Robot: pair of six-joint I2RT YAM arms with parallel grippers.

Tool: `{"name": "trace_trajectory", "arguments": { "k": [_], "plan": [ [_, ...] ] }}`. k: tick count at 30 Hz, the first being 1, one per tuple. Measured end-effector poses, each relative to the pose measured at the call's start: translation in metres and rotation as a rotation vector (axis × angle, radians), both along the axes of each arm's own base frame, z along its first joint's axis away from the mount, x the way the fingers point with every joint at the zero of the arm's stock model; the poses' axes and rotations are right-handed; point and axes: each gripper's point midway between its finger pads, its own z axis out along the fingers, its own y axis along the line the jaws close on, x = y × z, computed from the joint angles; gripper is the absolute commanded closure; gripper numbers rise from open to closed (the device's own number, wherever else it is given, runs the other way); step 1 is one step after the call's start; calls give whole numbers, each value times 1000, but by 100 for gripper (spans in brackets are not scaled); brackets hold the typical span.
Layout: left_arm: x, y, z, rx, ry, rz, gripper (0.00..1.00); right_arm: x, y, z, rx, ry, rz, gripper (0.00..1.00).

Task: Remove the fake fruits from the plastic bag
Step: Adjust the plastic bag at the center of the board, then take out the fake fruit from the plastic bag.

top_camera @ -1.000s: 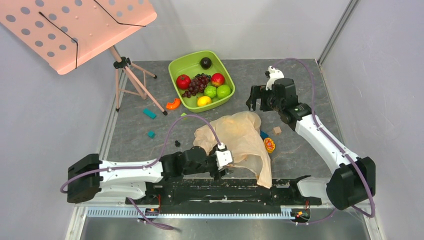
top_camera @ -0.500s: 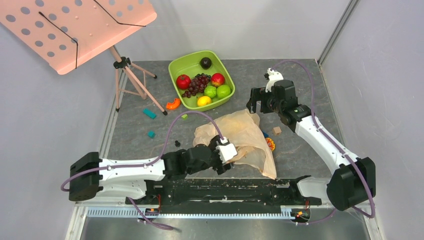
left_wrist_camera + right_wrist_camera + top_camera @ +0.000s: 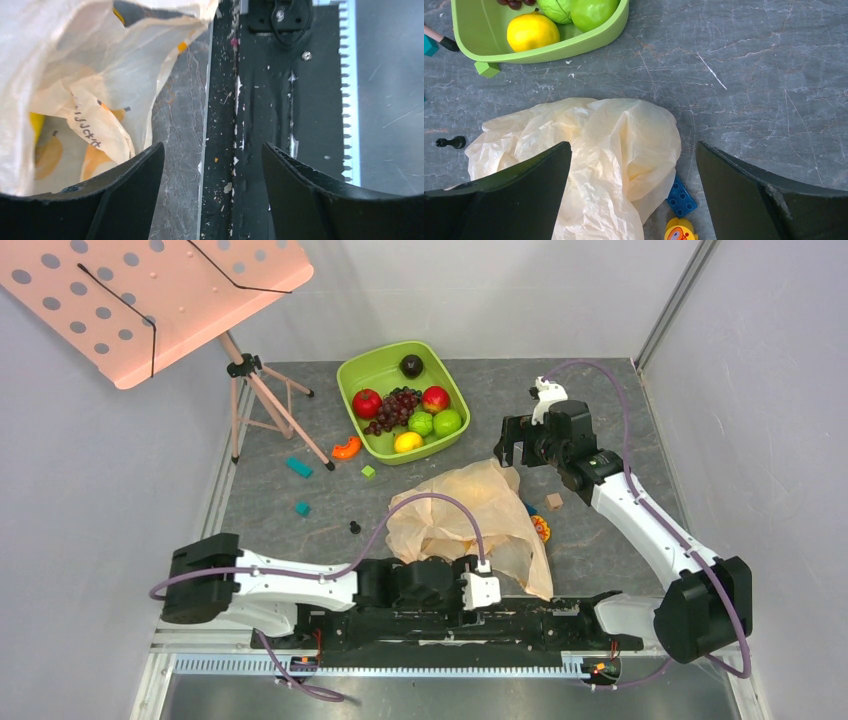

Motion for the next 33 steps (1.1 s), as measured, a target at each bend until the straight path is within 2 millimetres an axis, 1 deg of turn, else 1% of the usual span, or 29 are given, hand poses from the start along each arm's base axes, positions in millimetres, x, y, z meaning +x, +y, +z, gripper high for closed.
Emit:
{"name": "trace_trajectory", "arguments": {
  "k": [1,3,7,10,13,18,22,26,29,33],
  "plan": [
    [-1,0,-10,26,4,-2,23,0,0,0,-1,0,0,2],
    [2,-1,-21,55,0,11,22,0,-1,0,-2,0,-3,2],
    [17,-3,-35,78,-37,68,22,0,-4,-4,-8,5,-11,2],
    [35,-4,-40,85,-66,115,23,0,-6,-7,-12,13,-18,2],
    [64,-2,-43,88,-85,183,23,1,-8,-11,-15,21,-24,2],
    [107,4,-36,66,-108,272,23,3,-10,-19,-23,45,-30,2],
    [132,4,-32,59,-118,303,23,5,-10,-29,-29,69,-31,2],
    [146,3,-26,52,-126,306,22,10,-8,-45,-37,107,-29,2],
    [154,1,-17,37,-133,306,22,15,-6,-58,-43,143,-26,2],
    [164,-2,-5,24,-174,310,22,25,0,-70,-35,170,-18,3]
  ]
}}
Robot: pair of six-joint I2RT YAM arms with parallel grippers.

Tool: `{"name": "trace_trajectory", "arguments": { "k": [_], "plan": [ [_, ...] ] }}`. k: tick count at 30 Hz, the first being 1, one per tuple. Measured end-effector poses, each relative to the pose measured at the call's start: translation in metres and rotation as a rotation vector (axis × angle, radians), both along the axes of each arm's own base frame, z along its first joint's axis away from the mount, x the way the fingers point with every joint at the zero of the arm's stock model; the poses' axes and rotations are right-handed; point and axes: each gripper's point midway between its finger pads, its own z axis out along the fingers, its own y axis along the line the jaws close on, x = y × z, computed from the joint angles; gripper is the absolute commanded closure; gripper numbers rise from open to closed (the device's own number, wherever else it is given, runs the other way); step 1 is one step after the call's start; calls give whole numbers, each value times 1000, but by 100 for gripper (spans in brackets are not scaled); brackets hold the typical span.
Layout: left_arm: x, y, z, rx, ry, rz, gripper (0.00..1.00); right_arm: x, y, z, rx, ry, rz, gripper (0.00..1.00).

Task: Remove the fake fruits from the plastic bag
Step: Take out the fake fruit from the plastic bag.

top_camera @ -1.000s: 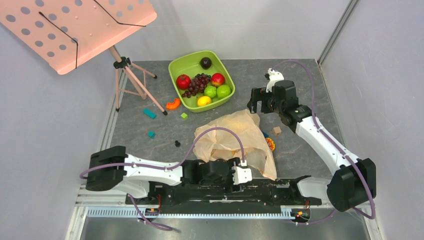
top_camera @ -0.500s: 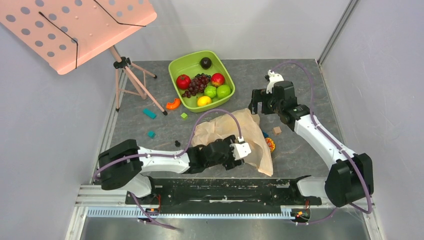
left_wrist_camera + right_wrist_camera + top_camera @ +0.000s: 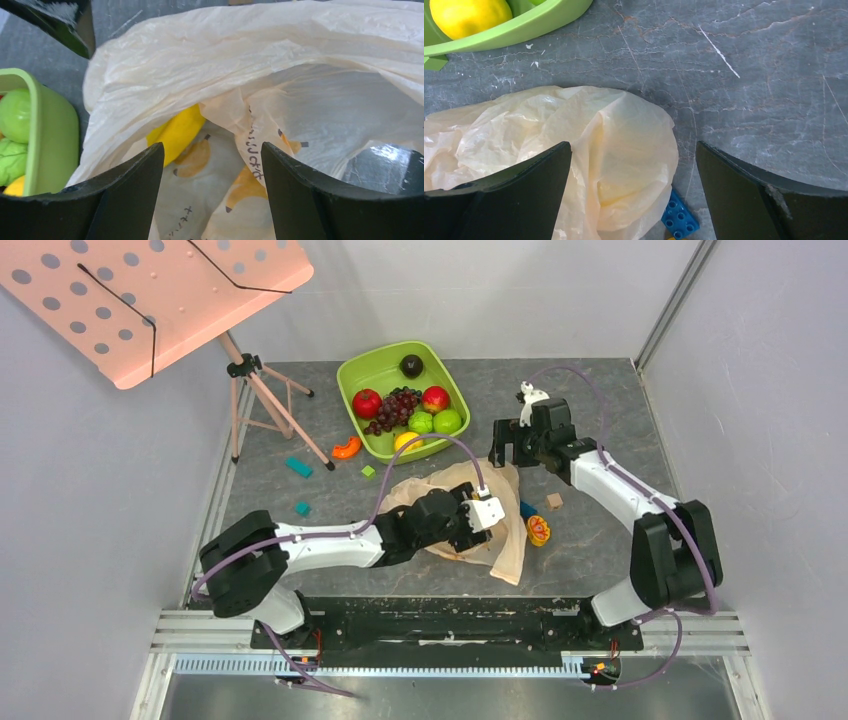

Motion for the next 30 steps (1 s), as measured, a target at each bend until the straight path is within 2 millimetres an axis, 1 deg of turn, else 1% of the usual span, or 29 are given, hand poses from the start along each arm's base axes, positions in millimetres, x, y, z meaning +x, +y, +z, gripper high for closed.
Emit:
{"name": "trace_trajectory", "arguments": {
  "k": [4,7,9,12,14,18,20,24,26,30],
  "plan": [
    [15,-1,5,17,-48,20,23,9,7,-5,16,12,10,5],
    [27,0,0,52,-85,34,22,17,11,-8,21,15,14,6],
    [35,3,-7,85,-116,38,20,22,13,-9,23,18,16,10],
    [47,6,-14,124,-161,40,15,34,15,-9,23,18,15,17],
    [55,8,-14,129,-190,42,12,43,17,-9,25,17,14,20],
    [71,11,-10,136,-250,48,9,59,17,-11,24,18,6,22],
    [77,13,-12,145,-270,47,9,61,16,-14,20,27,2,23],
    [81,13,-25,178,-275,17,9,61,15,-23,11,57,0,27],
    [82,10,-32,194,-264,-8,9,60,15,-29,6,75,2,31],
    [83,5,-39,200,-238,-51,9,58,18,-42,3,114,21,42]
  ]
}}
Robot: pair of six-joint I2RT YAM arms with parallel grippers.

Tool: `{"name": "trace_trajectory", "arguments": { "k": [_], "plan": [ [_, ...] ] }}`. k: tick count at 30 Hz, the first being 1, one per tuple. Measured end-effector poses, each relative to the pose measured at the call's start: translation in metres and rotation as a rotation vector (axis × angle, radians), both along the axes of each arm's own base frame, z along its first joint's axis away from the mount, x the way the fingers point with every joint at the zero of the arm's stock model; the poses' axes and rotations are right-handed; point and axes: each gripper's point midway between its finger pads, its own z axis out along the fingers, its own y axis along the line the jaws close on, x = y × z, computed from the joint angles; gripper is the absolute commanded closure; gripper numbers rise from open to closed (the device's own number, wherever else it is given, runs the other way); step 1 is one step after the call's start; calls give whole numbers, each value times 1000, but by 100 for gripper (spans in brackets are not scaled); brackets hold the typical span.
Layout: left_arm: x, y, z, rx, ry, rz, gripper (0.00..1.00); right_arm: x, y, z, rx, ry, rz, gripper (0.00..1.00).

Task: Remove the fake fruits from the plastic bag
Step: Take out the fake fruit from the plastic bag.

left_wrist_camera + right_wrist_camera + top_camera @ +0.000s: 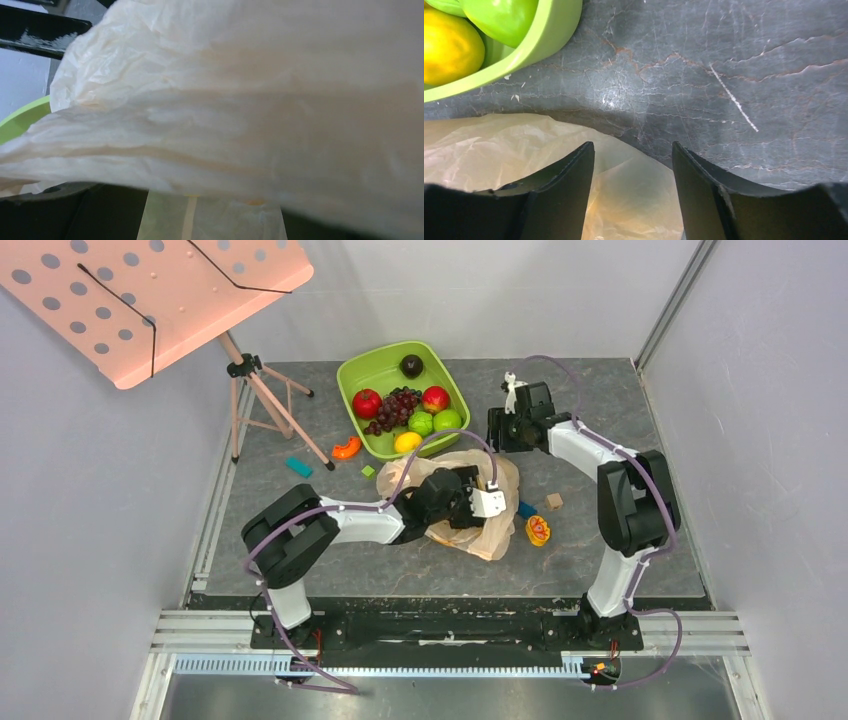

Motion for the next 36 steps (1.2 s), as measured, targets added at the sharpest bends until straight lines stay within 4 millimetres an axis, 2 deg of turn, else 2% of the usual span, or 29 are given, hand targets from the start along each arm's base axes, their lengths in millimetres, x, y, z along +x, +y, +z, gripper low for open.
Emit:
{"name": "trace_trajectory", "arguments": {
  "k": [6,11,16,21,24,31,36],
  "plan": [
    [11,-7,-2,4,20,-25,8,-9,6,-8,23,42,41,52],
    [12,-8,-15,51,50,-44,8,-23,11,-20,50,83,75,53],
    [9,-12,-19,78,81,-70,10,-33,14,-29,64,95,98,54],
    [5,-14,-21,90,110,-97,36,-38,16,-28,67,75,115,55],
    [4,-18,-17,84,114,-112,46,-38,14,-21,63,45,109,53],
    [7,-21,-11,54,111,-98,54,-44,5,6,31,-28,75,49],
    [0,-9,-9,48,136,-73,61,-53,-8,26,2,-76,37,48]
  ]
}}
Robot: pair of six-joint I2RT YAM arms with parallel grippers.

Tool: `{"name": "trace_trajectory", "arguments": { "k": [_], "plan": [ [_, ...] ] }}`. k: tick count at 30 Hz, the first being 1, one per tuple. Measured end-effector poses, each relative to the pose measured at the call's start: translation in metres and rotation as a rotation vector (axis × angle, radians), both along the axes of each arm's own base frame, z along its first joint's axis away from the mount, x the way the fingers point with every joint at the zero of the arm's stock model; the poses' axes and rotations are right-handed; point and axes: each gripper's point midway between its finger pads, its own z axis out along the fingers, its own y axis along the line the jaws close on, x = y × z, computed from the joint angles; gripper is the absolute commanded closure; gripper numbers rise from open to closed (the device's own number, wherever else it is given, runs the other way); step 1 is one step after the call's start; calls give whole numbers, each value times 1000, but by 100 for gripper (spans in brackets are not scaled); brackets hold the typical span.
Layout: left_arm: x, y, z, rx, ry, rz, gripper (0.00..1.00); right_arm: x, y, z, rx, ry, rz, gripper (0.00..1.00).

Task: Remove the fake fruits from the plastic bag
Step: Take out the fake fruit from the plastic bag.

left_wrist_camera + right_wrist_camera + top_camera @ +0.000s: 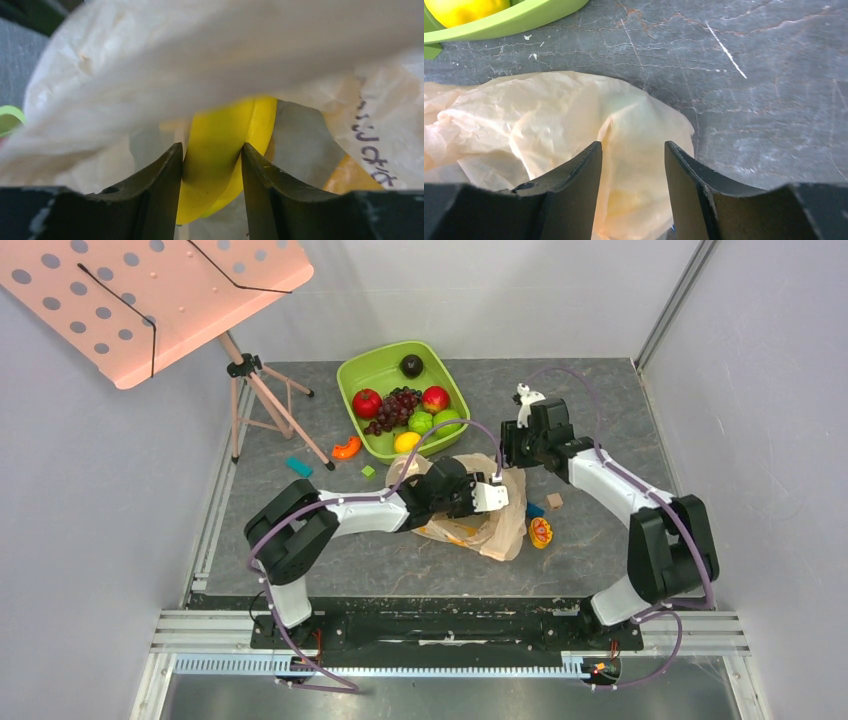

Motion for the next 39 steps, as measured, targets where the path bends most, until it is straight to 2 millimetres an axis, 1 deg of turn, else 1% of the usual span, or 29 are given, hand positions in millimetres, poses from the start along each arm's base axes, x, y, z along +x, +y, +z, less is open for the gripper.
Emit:
{"name": "trace_trajectory", "arguments": {
  "k": [4,9,12,19,29,34,39],
  "plan": [
    [-10,11,1,20,48,14,64,-10,-10,12,-13,-34,-27,47],
    [-25,24,5,42,122,30,64,-20,-19,20,-19,-59,-47,46],
    [-34,30,11,44,164,36,64,-25,-22,25,-20,-72,-53,46],
    [-53,40,37,17,222,47,63,-31,-26,34,-18,-98,-61,45],
    [-73,49,61,72,288,55,63,-38,-28,52,-2,-148,-63,44],
    [-84,61,82,64,287,52,62,-39,-28,57,3,-163,-63,43],
    [-93,67,107,18,271,29,61,-41,-29,58,4,-165,-63,44]
  ]
}}
